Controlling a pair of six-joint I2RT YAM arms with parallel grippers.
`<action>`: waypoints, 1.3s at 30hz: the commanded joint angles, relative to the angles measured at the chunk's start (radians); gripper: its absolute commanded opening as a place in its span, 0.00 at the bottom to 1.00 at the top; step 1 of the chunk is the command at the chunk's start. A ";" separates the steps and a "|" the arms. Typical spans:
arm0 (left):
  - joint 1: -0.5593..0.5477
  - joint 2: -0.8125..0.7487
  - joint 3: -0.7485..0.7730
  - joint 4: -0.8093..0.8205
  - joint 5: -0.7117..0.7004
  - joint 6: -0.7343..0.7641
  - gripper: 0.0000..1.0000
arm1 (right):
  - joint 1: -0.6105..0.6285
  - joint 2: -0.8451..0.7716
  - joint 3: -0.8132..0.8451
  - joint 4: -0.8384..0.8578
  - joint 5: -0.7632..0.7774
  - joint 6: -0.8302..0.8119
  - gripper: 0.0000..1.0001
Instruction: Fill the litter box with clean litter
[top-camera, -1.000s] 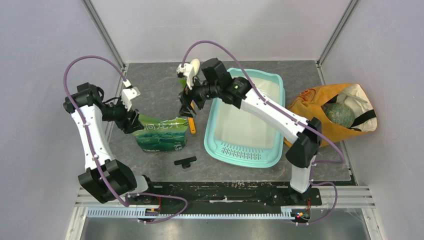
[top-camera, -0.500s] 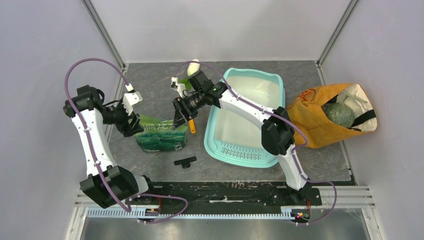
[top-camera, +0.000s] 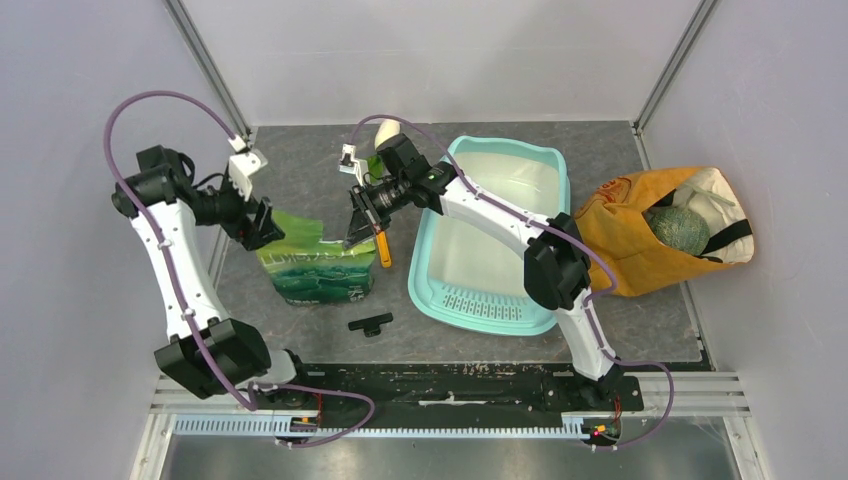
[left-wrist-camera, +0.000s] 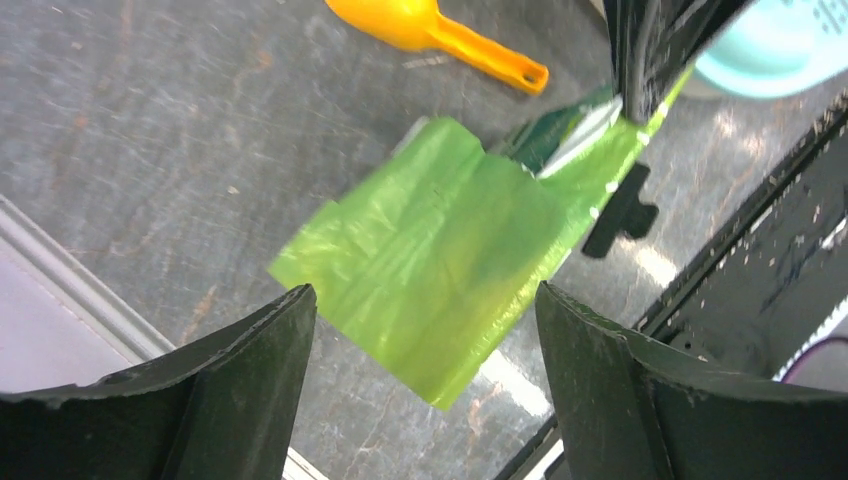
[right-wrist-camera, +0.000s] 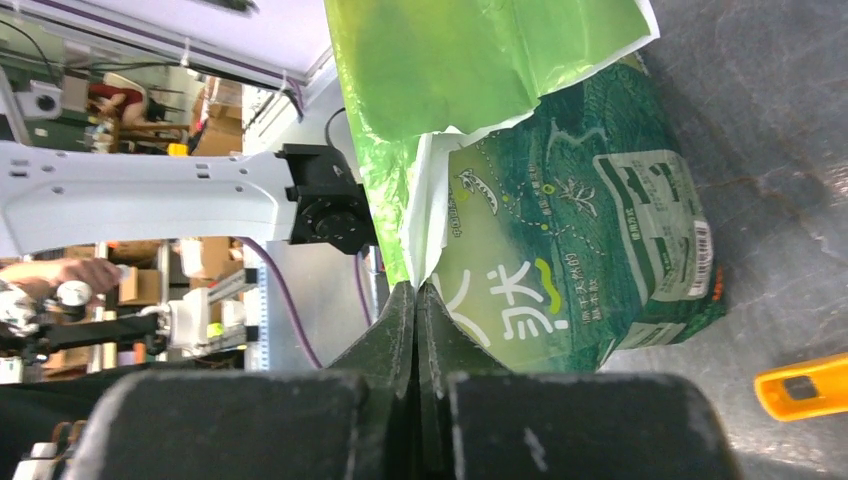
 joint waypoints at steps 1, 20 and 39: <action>0.001 0.037 0.147 0.016 0.085 -0.169 0.89 | 0.006 -0.060 0.039 -0.004 0.070 -0.120 0.00; -0.005 0.200 0.198 0.241 0.051 -0.546 0.92 | 0.085 -0.268 -0.219 0.140 0.364 -0.593 0.00; -0.084 0.276 0.148 -0.121 0.130 -0.197 0.72 | 0.088 -0.284 -0.248 0.145 0.371 -0.625 0.00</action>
